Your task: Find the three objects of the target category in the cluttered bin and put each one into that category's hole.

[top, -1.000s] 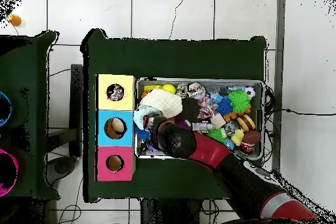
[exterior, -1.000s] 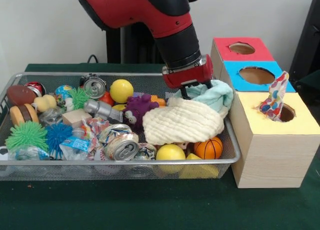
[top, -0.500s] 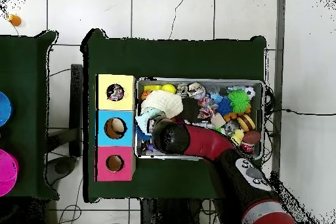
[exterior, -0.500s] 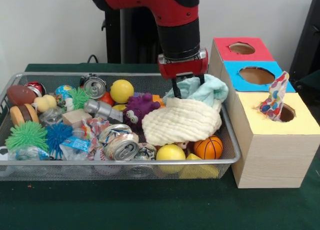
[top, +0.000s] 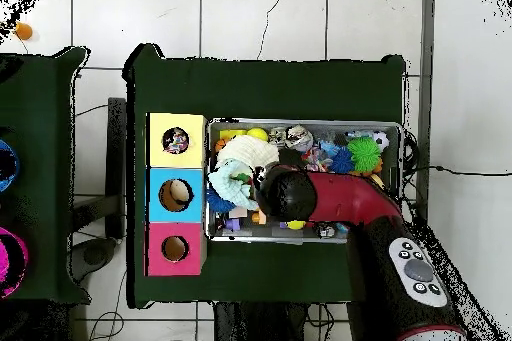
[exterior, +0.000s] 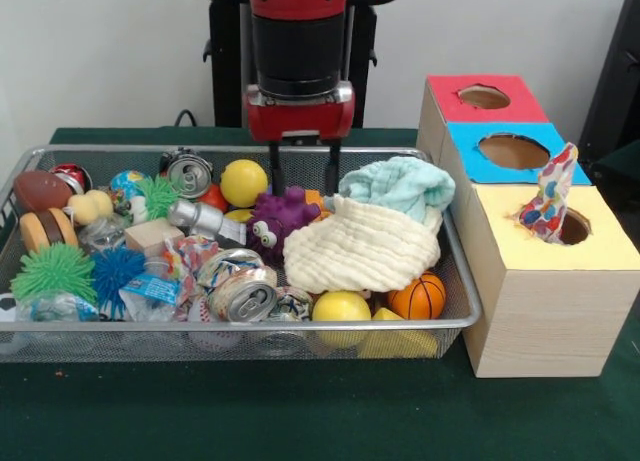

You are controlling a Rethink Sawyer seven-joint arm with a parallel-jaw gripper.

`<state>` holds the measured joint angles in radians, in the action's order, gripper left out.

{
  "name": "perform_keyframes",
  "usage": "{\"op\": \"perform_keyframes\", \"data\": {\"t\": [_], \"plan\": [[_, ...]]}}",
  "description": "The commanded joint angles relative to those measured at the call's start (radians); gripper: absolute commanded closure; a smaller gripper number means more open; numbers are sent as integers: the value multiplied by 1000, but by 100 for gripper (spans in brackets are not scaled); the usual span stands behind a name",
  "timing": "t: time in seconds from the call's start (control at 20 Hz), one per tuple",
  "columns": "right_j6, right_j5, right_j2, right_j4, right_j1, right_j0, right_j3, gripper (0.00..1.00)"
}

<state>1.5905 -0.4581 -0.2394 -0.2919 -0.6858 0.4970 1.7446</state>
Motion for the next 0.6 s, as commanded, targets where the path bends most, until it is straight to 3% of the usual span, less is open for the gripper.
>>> {"op": "perform_keyframes", "data": {"t": [0.05,0.6], "plan": [[-156,-139,-10,-111,-37,35,-142,0],[-179,-59,-68,-246,20,88,-191,0]]}}
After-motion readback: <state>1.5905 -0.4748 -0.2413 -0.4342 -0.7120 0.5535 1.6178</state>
